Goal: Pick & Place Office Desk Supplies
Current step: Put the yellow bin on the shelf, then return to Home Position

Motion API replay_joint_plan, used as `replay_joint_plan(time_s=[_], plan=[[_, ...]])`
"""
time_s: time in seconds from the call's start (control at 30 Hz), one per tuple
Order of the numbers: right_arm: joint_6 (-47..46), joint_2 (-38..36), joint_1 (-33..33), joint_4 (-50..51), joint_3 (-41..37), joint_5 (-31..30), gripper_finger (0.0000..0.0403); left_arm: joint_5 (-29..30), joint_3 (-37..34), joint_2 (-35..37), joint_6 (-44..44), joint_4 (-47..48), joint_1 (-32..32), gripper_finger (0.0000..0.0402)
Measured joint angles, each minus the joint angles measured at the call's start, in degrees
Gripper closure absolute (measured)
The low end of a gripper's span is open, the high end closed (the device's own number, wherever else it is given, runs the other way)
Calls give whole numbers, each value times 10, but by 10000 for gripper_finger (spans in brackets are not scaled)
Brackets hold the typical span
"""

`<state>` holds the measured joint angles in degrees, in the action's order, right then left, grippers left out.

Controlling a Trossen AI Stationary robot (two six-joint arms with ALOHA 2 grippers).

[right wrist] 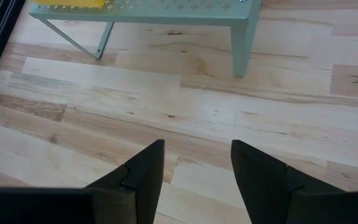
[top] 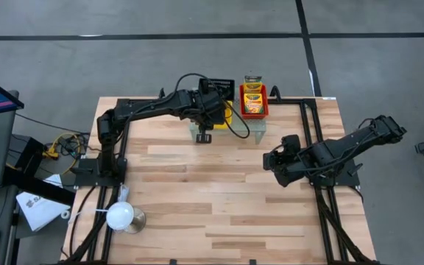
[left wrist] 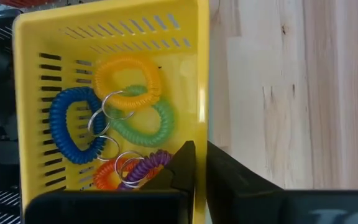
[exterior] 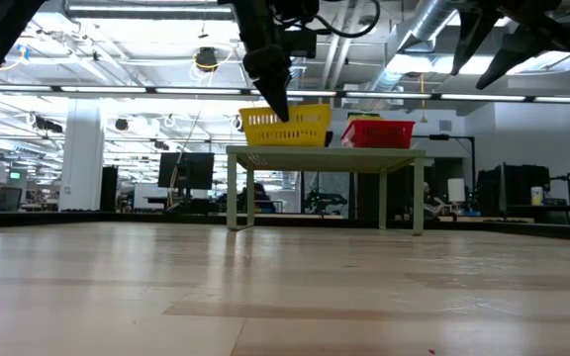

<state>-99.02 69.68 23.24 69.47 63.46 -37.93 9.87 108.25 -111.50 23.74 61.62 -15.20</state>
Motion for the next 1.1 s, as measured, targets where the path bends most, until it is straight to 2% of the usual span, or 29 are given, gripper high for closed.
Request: replay_joint_plan(time_s=[0.13, 0.3, 0.5, 0.63, 0.93, 1.1], plan=[[0, 0, 0, 0, 0, 0, 220, 0, 0, 0, 0, 0, 1, 355], [0, 0, 0, 0, 0, 2, 220, 0, 0, 0, 0, -2, 1, 289], [0, 0, 0, 0, 0, 2, 220, 9, 0, 11, -8, -54, 2, 233], [0, 0, 0, 2, 0, 4, 220, 13, 0, 21, -13, -71, 2, 226], [0, 0, 0, 4, 0, 4, 220, 26, 0, 30, -34, -97, 4, 246], [-4, 0, 0, 3, 0, 4, 220, 22, 0, 79, -69, -122, 12, 255]])
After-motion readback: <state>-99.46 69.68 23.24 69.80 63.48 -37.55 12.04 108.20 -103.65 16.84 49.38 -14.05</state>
